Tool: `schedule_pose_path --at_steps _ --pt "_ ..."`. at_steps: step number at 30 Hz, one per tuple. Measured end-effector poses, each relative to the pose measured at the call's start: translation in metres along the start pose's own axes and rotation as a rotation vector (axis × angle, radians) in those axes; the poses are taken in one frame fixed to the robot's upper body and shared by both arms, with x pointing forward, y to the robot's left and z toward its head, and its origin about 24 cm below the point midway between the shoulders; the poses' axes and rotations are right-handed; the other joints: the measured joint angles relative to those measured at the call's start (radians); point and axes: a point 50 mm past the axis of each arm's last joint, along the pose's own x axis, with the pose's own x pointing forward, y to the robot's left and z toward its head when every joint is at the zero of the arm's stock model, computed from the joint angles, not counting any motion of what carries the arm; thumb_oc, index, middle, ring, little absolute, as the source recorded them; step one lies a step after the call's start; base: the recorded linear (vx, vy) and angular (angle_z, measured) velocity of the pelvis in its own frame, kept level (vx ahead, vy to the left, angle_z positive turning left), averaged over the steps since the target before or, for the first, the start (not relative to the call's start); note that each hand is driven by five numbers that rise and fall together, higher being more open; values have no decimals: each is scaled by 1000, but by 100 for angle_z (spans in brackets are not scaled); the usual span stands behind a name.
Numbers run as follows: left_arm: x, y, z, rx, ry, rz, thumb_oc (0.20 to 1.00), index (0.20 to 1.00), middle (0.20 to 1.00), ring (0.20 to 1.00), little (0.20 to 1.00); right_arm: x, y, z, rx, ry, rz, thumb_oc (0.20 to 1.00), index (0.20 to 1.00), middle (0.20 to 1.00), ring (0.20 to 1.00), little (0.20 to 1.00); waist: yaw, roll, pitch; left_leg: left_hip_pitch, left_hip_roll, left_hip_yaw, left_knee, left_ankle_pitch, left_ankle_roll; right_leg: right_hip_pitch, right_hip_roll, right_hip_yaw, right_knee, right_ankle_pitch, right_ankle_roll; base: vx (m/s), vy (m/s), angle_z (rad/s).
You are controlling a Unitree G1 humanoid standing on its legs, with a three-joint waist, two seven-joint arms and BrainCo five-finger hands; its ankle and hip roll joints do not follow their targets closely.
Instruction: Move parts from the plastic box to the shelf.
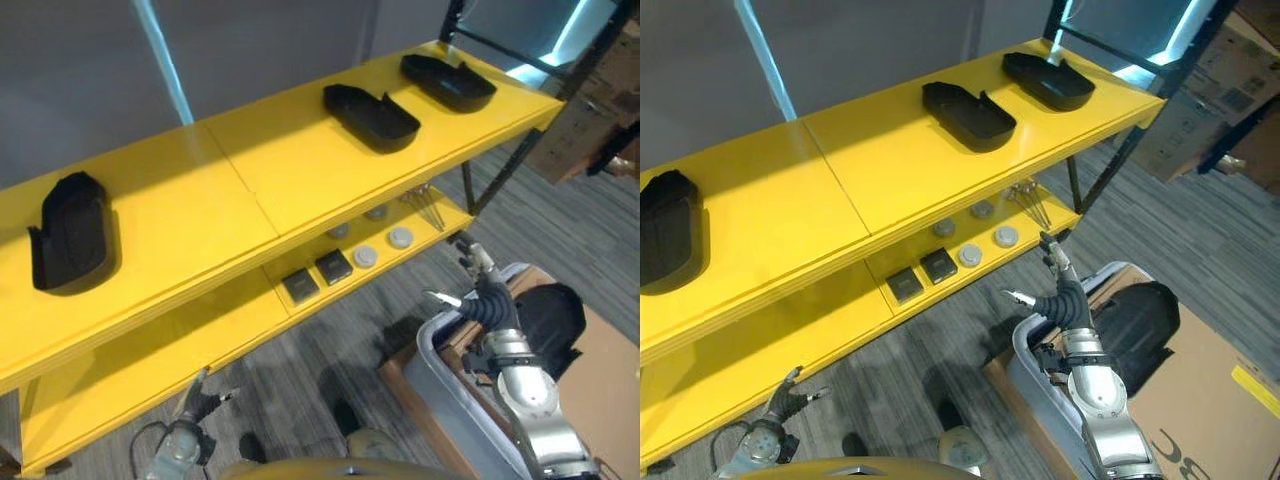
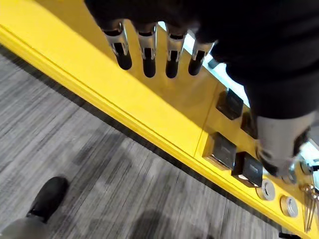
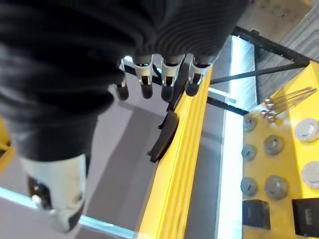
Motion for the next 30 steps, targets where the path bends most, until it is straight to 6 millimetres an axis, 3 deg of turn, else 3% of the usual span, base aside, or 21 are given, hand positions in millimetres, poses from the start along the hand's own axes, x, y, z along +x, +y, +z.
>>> schedule_pose_path --at_steps 2,3,5,7,8,9,10,11,12,13,15,16,17,19,21,23,26,27,28,29,30 --pt "-2 -4 -7 -2 36 -10 1000 1000 1000 1000 1000 -6 -2 -6 -5 35 -7 1000 1000 1000 1000 1000 -6 22 -17 10 5 18 -1 -4 -5 0 7 15 6 -4 -4 53 -31 -35" --pt "-3 -5 -10 -2 50 -13 1000 1000 1000 1000 1000 -8 -2 -10 -13 53 -7 1000 1000 1000 1000 1000 -31 32 -23 14 8 25 1 -6 -7 -8 13 18 12 -4 -4 23 -62 -56" --pt "-6 -4 -18 -28 81 3 1000 1000 1000 1000 1000 -9 -2 -10 -45 50 0 1000 1000 1000 1000 1000 -40 52 -35 31 18 82 6 -10 -16 -38 41 60 46 -7 -8 43 -69 -68" --pt "-5 -2 -16 -39 78 13 1000 1000 1000 1000 1000 -6 -1 -8 -49 39 13 1000 1000 1000 1000 1000 -44 51 -34 49 20 108 13 -19 -32 -59 65 85 79 -14 -12 72 -35 -66" --pt "-7 0 -19 -41 88 19 1000 1000 1000 1000 1000 0 4 -4 -41 18 31 1000 1000 1000 1000 1000 -29 40 -31 56 23 112 52 -43 -49 -71 84 130 102 -18 -17 53 -38 -205" --pt "-7 1 -21 -58 95 32 1000 1000 1000 1000 1000 14 11 5 -46 -39 74 1000 1000 1000 1000 1000 36 23 -20 56 0 3 164 -144 -1 -79 117 222 113 -15 -41 25 -36 -275" --pt "-7 0 -19 -80 90 42 1000 1000 1000 1000 1000 24 12 12 -66 -81 102 1000 1000 1000 1000 1000 76 23 -20 56 -9 -40 203 -195 16 -101 116 213 107 -15 -41 -7 -43 -290" --pt "-6 2 -18 -116 96 60 1000 1000 1000 1000 1000 31 12 18 -74 -112 107 1000 1000 1000 1000 1000 92 27 -18 39 17 -45 227 -223 -10 -113 113 199 95 6 -17 -34 -32 -166" --pt "0 7 -10 -141 74 86 1000 1000 1000 1000 1000 33 10 20 -74 -124 92 1000 1000 1000 1000 1000 75 20 -12 29 25 -63 248 -255 -37 -117 119 181 76 30 -2 -114 -36 -71" --pt "4 13 -3 -159 57 110 1000 1000 1000 1000 1000 33 10 19 -76 -112 93 1000 1000 1000 1000 1000 59 1 -6 25 23 -69 259 -267 -40 -113 107 159 59 43 3 -96 -13 -22" --pt "8 21 5 -182 24 150 1000 1000 1000 1000 1000 35 14 19 -83 -118 116 1000 1000 1000 1000 1000 56 -34 0 16 40 -41 285 -280 -39 -109 93 155 18 55 18 -147 90 -28" --pt "9 24 7 -183 15 155 1000 1000 1000 1000 1000 34 14 18 -84 -112 110 1000 1000 1000 1000 1000 53 -35 -3 3 51 -42 292 -285 -31 -106 92 156 3 54 28 -165 150 6" --pt "11 26 11 -176 -2 157 1000 1000 1000 1000 1000 26 11 11 -82 -79 78 1000 1000 1000 1000 1000 30 -63 -2 -15 48 -42 308 -285 -30 -110 86 151 1 50 35 -197 186 44" --pt "12 27 14 -174 -7 156 1000 1000 1000 1000 1000 21 8 7 -76 -53 45 1000 1000 1000 1000 1000 19 -73 2 -30 60 -41 358 -292 -27 -113 70 120 -16 81 47 -162 84 28" --pt "7 24 3 -154 22 147 1000 1000 1000 1000 1000 13 6 0 -67 -11 11 1000 1000 1000 1000 1000 25 -91 9 -48 38 -34 378 -310 -30 -120 55 125 -15 150 46 -296 31 -12" --pt "7 31 2 -143 22 164 1000 1000 1000 1000 1000 8 11 -6 -50 23 14 1000 1000 1000 1000 1000 11 -98 14 -75 36 -37 396 -317 -24 -130 44 123 -21 147 35 -191 -29 11" --pt "10 57 1 -77 22 225 1000 1000 1000 1000 1000 -1 27 -11 -12 58 37 1000 1000 1000 1000 1000 3 -149 24 -102 35 -45 472 -367 -30 -142 48 133 -35 173 41 -37 10 -26" --pt "7 64 -8 -57 49 241 1000 1000 1000 1000 1000 -7 36 -11 24 67 42 1000 1000 1000 1000 1000 8 -174 21 -74 17 -58 465 -385 -24 -137 65 156 -28 215 51 -110 24 -110" --pt "3 65 -19 -58 88 246 1000 1000 1000 1000 1000 -9 40 -10 39 66 54 1000 1000 1000 1000 1000 30 -177 24 -64 3 -91 472 -408 0 -140 86 148 -22 264 80 -169 15 -159" --pt "2 67 -23 -63 107 253 1000 1000 1000 1000 1000 -10 44 -11 40 72 71 1000 1000 1000 1000 1000 39 -180 26 -55 -8 -110 489 -425 26 -141 106 139 -27 311 73 -178 -70 -141" --pt "-2 68 -30 -53 129 255 1000 1000 1000 1000 1000 -11 45 -11 33 69 79 1000 1000 1000 1000 1000 34 -184 24 -60 -18 -114 503 -431 44 -134 93 118 -59 328 54 -194 -103 -96"
